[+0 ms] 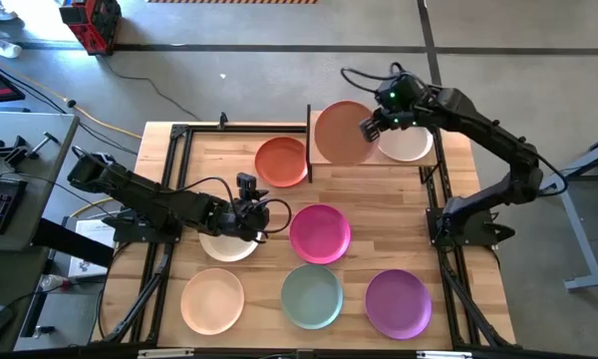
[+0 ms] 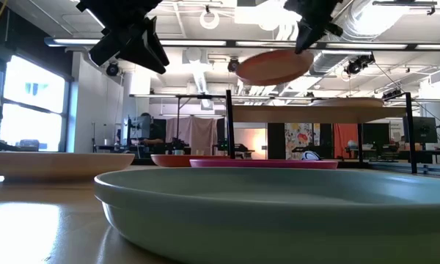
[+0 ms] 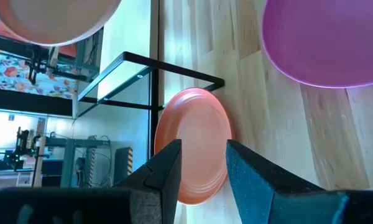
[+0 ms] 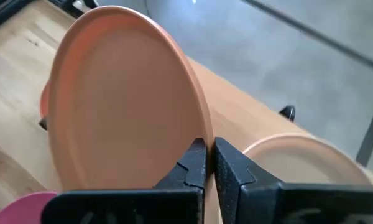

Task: Place and stack plates onto a shelf
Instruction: Stack the light orange plate on top of the white plate on the shelf

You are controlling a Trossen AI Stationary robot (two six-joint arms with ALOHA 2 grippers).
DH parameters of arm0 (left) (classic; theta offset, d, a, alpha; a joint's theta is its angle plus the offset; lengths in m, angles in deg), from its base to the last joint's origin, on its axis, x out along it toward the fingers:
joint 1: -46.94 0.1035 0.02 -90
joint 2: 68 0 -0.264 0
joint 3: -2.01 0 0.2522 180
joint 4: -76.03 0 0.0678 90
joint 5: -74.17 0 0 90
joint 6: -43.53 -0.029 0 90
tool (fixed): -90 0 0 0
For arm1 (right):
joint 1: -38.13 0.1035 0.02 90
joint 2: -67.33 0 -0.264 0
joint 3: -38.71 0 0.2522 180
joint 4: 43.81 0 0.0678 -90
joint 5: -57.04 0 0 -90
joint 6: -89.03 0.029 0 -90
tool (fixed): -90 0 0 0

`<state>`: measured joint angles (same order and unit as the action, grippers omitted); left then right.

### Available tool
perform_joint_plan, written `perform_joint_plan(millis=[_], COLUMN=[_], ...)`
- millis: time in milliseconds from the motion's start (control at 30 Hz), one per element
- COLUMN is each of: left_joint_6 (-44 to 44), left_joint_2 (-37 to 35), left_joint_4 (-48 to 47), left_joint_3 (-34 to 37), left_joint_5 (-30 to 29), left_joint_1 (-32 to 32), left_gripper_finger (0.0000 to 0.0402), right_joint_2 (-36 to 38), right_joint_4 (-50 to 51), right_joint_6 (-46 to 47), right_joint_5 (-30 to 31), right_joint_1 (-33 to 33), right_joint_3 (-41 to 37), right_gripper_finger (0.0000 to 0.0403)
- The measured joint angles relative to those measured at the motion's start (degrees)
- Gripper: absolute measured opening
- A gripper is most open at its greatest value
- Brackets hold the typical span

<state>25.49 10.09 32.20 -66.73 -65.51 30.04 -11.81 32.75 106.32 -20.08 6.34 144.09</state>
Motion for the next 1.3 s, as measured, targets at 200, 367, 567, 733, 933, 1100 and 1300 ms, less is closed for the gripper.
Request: perform_joint_plan(millis=[200,367,567,733,933,1100,1300], left_joint_6=[0.0,0.04,1.92,2.08,2.98,3.02,3.71], left_joint_2=[0.0,0.0,0.0,0.0,0.0,0.0,0.0], left_joint_4=[-0.02,-0.04,-0.05,-0.04,-0.04,0.16,2.7], left_joint_3=[0.0,0.0,0.0,0.0,0.0,0.0,0.0], left_joint_5=[0.01,0.0,0.01,0.01,0.01,0.01,0.01], left_joint_1=[0.01,0.02,0.02,0.01,0.02,0.01,0.02], left_gripper_finger=[0.0115,0.0115,0.0115,0.0115,0.0115,0.0115,0.0115], right_joint_2=[4.46,10.29,18.17,23.82,28.06,30.26,31.85], right_joint_4=[-1.47,-3.88,-4.62,-6.73,-7.75,-6.97,-7.54], right_joint_6=[0.76,3.51,8.82,13.59,19.16,24.54,32.12], right_joint_5=[-5.57,-7.44,-7.42,-7.35,-4.97,-1.42,0.51], right_joint_1=[-5.69,-8.3,-11.82,-14.64,-16.56,-18.1,-19.18], right_joint_3=[-7.56,-13.67,-19.61,-23.41,-26.77,-29.69,-35.0], right_gripper_finger=[0.0,0.0,0.0,0.0,0.0,0.0,0.0])
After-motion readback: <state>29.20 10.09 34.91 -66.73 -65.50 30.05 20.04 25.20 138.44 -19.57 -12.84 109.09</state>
